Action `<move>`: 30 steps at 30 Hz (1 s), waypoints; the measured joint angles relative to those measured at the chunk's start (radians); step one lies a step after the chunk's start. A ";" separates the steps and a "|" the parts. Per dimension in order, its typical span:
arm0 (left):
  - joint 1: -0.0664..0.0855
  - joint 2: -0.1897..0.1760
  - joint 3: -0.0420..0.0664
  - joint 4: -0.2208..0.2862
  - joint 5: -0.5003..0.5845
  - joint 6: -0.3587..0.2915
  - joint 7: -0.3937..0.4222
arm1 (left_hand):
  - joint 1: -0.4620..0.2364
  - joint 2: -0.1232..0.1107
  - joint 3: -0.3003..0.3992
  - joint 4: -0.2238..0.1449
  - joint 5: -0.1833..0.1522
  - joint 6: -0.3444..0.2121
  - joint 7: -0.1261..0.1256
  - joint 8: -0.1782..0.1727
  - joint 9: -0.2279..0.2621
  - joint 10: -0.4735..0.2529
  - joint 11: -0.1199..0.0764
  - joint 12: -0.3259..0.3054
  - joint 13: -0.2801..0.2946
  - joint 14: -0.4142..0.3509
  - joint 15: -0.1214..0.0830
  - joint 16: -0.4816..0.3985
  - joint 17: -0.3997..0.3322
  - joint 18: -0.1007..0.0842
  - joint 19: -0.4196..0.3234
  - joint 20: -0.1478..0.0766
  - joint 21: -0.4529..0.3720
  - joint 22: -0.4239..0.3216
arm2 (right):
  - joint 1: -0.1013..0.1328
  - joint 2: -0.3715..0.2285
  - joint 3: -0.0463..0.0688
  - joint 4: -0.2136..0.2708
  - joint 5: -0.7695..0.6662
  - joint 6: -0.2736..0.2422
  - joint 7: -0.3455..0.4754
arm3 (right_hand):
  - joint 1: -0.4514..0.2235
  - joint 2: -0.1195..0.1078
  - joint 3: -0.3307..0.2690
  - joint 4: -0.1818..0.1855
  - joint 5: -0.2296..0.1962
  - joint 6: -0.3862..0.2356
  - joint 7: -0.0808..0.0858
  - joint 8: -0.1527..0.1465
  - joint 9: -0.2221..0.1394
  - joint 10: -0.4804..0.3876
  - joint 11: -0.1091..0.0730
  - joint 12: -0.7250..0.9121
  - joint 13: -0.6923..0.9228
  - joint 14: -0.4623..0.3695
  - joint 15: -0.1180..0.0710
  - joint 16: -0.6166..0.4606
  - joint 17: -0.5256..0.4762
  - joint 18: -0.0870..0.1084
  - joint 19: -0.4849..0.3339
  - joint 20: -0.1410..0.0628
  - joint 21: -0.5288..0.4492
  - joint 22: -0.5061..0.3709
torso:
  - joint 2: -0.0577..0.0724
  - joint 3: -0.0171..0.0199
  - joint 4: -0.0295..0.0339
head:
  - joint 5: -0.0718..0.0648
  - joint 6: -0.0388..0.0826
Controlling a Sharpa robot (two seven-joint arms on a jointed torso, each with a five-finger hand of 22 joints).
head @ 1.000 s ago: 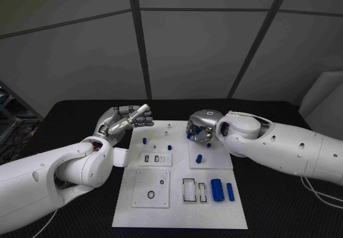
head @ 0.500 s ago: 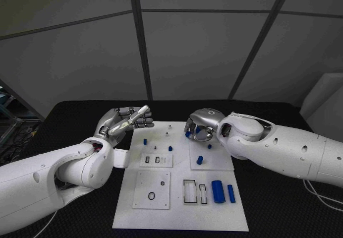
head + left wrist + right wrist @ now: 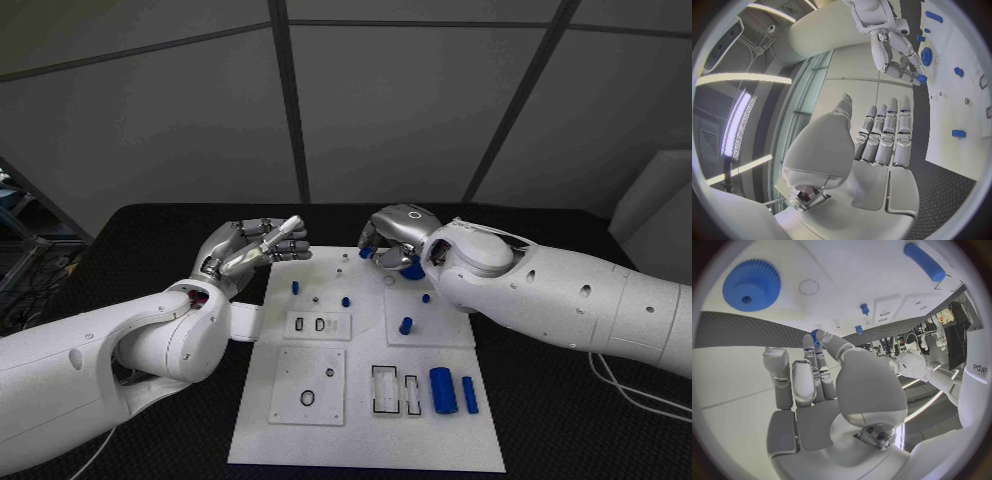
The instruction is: Assemble the parts on the task board
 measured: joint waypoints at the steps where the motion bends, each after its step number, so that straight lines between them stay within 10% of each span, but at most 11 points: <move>1: 0.000 0.000 0.000 0.000 0.000 0.000 0.000 | 0.000 0.000 0.000 0.000 0.000 0.001 0.001 0.000 0.000 0.000 0.000 0.000 0.000 0.000 0.000 0.000 0.000 0.000 0.000 0.000 0.000 0.000 | 0.001 0.008 0.000 -0.008 0.000 -0.004 -0.002 | 0.000 0.000 0.001 0.001 0.000 0.000 0.000 0.000 0.000 0.000 0.000 0.000 0.000 0.000 0.000 0.001 0.000 0.000 0.000 0.000 0.000 0.001 | 0.000 -0.0002 0.0001 | 0.000 0.000; 30: 0.001 0.003 0.001 -0.004 0.000 0.000 0.000 | 0.000 0.000 -0.003 -0.003 0.000 0.003 0.003 0.000 -0.001 0.000 0.000 0.000 0.000 0.000 0.000 0.000 0.000 0.000 0.000 0.000 0.000 0.000 | 0.007 0.129 -0.001 -0.124 0.003 -0.013 -0.010 | -0.002 -0.007 0.000 0.007 0.007 -0.001 -0.001 0.001 0.000 0.000 0.000 0.000 0.002 0.000 0.000 0.013 0.015 0.000 0.007 0.000 0.006 0.014 | 0.009 -0.0012 0.0027 | 0.014 -0.005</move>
